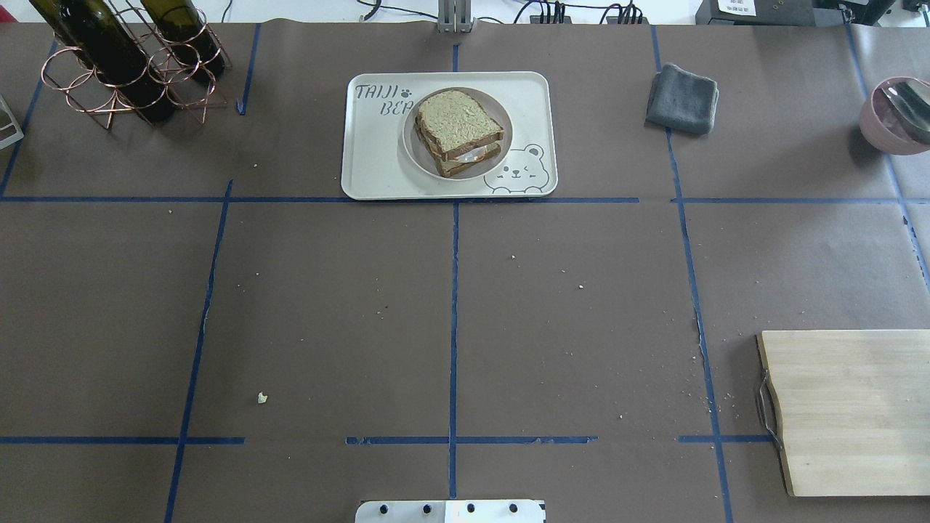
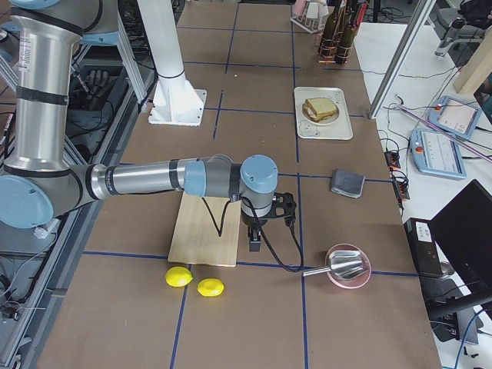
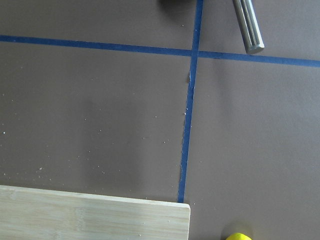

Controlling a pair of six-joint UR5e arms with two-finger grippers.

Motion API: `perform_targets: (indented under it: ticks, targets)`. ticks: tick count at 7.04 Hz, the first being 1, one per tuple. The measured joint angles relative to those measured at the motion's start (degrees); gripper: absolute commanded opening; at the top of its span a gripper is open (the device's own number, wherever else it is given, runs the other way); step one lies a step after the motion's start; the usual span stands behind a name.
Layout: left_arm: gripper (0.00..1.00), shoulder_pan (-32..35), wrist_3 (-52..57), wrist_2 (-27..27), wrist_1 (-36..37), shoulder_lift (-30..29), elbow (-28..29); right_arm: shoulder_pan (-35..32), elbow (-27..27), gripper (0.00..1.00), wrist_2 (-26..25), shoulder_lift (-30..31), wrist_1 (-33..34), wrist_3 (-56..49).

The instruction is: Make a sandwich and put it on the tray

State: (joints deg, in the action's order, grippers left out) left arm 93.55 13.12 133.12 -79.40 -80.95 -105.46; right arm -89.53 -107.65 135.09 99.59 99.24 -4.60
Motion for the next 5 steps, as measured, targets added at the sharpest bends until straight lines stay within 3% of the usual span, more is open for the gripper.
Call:
perform_targets:
  ticks: [5]
  targets:
    - [1.00,-0.1,-0.7,0.0,0.3,1.4,0.2,1.2,0.4,1.00,0.5,0.1,0.2,-0.1]
